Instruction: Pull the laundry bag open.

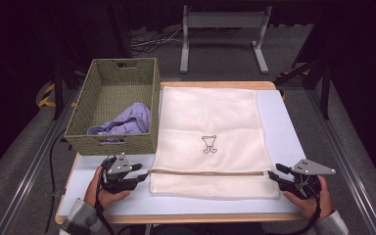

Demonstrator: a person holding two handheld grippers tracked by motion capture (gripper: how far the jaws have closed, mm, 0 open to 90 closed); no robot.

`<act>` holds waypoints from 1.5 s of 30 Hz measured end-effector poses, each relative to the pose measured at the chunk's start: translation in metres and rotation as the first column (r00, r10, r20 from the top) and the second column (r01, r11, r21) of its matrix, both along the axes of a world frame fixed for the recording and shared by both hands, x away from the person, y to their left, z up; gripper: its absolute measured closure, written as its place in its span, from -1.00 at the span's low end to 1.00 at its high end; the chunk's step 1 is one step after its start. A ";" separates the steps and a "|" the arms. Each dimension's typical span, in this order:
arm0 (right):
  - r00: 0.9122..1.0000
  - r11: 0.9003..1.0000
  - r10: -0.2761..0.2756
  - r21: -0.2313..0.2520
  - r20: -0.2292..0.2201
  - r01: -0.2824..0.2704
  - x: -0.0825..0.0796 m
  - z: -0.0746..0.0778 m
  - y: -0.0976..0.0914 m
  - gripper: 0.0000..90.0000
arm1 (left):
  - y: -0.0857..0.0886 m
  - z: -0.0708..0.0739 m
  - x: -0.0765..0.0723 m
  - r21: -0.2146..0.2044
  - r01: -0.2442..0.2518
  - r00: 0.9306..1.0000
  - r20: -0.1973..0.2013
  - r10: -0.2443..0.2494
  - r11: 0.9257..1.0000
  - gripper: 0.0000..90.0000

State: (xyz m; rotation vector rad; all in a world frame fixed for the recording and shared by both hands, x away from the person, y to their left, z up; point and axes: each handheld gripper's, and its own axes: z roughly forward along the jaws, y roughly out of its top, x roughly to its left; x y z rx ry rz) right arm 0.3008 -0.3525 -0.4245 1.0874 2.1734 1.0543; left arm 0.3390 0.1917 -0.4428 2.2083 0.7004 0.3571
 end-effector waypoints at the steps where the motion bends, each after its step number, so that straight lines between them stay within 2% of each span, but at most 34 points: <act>1: 1.000 1.000 0.010 -0.006 0.006 -0.010 0.000 0.000 0.002 0.12 | 0.001 0.000 -0.001 0.001 -0.012 1.000 0.005 0.012 1.000 0.08; 6: 0.999 0.999 0.044 -0.022 0.025 -0.044 0.000 0.003 0.010 -0.13 | 0.005 -0.001 -0.008 -0.018 -0.064 0.998 0.013 0.064 0.998 -0.24; 7: 0.999 0.999 0.044 -0.022 0.025 -0.044 0.000 0.003 0.010 -0.13 | 0.005 -0.001 -0.008 -0.018 -0.064 0.998 0.013 0.064 0.998 -0.36; 8: 0.998 0.999 0.047 -0.019 0.033 -0.046 0.001 0.005 0.013 -0.21 | 0.006 -0.001 -0.009 -0.010 -0.091 0.996 0.014 0.092 0.996 -0.46; 9: 0.998 0.999 0.046 -0.016 0.038 -0.046 0.001 0.005 0.014 -0.26 | 0.009 -0.001 -0.011 -0.020 -0.120 0.993 0.011 0.120 0.993 -0.52; 12: 0.998 0.999 0.039 -0.028 0.044 -0.038 0.002 0.007 0.018 -0.37 | 0.013 -0.002 -0.014 -0.046 -0.163 0.986 0.014 0.164 0.986 -0.65; 15: 0.998 0.998 0.053 -0.035 0.045 -0.051 0.003 0.007 0.022 -0.42 | 0.014 -0.003 -0.016 -0.055 -0.177 0.984 0.017 0.179 0.983 -0.72; 20: 0.993 0.994 0.101 -0.050 0.056 -0.098 0.008 0.011 0.041 -0.51 | 0.011 -0.004 -0.023 -0.054 -0.192 0.981 0.028 0.194 0.980 -0.78; 22: 0.990 0.990 0.131 -0.068 0.060 -0.127 0.011 0.014 0.053 -0.51 | 0.011 -0.004 -0.023 -0.053 -0.195 0.980 0.029 0.196 0.979 -0.80; 24: 0.986 0.986 0.156 -0.063 0.053 -0.153 0.015 0.014 0.064 -0.47 | 0.012 -0.005 -0.023 -0.045 -0.195 0.980 0.028 0.196 0.980 -0.80; 26: 0.983 0.981 0.181 -0.077 0.043 -0.178 0.019 0.014 0.075 -0.44 | 0.012 -0.006 -0.023 -0.003 -0.206 0.978 0.026 0.206 0.979 -0.78; 28: 0.977 0.974 0.212 -0.095 0.028 -0.208 0.023 0.012 0.086 -0.43 | 0.013 -0.007 -0.023 -0.010 -0.209 0.978 0.017 0.209 0.978 -0.79; 31: 0.969 0.964 0.249 -0.096 0.009 -0.247 0.031 0.009 0.101 -0.38 | 0.014 -0.007 -0.024 -0.016 -0.211 0.977 0.017 0.211 0.977 -0.79; 33: 0.963 0.960 0.269 -0.085 -0.002 -0.268 0.037 0.009 0.110 -0.38 | 0.015 -0.007 -0.026 -0.005 -0.207 0.978 0.012 0.207 0.978 -0.78; 36: 0.959 0.955 0.284 -0.081 -0.010 -0.284 0.044 0.009 0.119 -0.38 | 0.017 -0.008 -0.028 -0.003 -0.207 0.978 0.009 0.207 0.978 -0.77; 40: 0.948 0.946 0.318 -0.062 -0.031 -0.319 0.054 0.006 0.137 -0.40 | 0.020 -0.008 -0.033 -0.017 -0.215 0.976 0.010 0.215 0.976 -0.77; 45: 0.939 0.936 0.339 -0.078 -0.056 -0.342 0.061 0.001 0.152 -0.41 | 0.023 -0.008 -0.036 -0.025 -0.218 0.976 0.014 0.218 0.976 -0.77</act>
